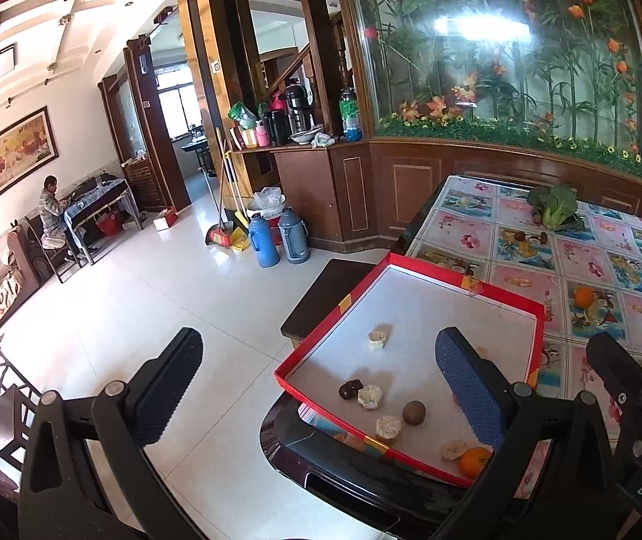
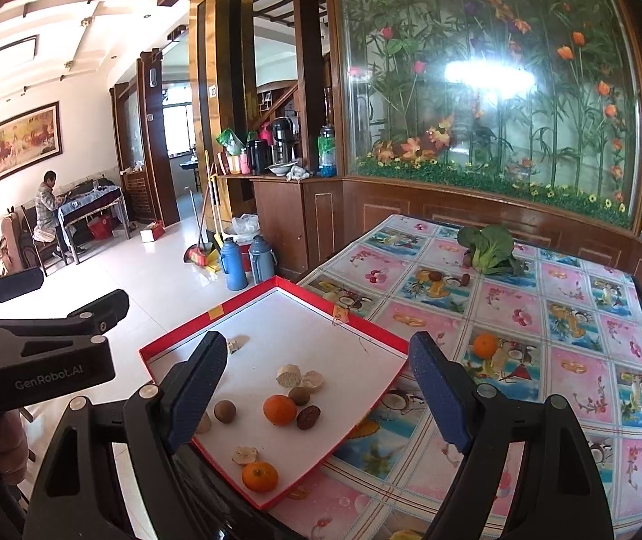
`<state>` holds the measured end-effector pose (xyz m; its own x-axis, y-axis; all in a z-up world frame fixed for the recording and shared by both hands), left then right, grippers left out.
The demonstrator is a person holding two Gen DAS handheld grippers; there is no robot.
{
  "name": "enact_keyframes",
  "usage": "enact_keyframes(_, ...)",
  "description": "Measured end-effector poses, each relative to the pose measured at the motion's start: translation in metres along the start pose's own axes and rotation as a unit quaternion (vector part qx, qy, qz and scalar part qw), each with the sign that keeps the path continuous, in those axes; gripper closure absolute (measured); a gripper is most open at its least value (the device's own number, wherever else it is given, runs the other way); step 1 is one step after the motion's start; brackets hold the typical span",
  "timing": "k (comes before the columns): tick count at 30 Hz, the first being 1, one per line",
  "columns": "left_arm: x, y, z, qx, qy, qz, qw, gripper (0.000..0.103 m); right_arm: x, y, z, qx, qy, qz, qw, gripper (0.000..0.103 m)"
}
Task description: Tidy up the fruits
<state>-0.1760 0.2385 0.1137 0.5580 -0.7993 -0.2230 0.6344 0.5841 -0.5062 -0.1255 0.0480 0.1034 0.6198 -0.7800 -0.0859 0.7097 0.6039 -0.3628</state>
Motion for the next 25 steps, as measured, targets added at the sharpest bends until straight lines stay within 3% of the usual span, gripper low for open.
enact_keyframes(11, 0.011, -0.023, 0.012, 0.02, -0.005, -0.003, 0.9998, 0.0, 0.003, -0.011, 0.007, 0.018, -0.015, 0.011, 1.0, 0.02)
enact_keyframes(25, -0.005, 0.004, 0.009, 0.017, -0.035, -0.012, 0.9992, 0.0, -0.017, 0.014, 0.012, 0.008, -0.037, 0.008, 0.999, 0.02)
Point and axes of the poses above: each gripper's, at about its wrist camera, not at the fingertips, and y roughly the way its jaws point, x to its right, z to its top, the point moved 10 cm from there along y, roughly the way its jaws point, and after that the axes turned 7 degrees about z, right-handed, at the moved point
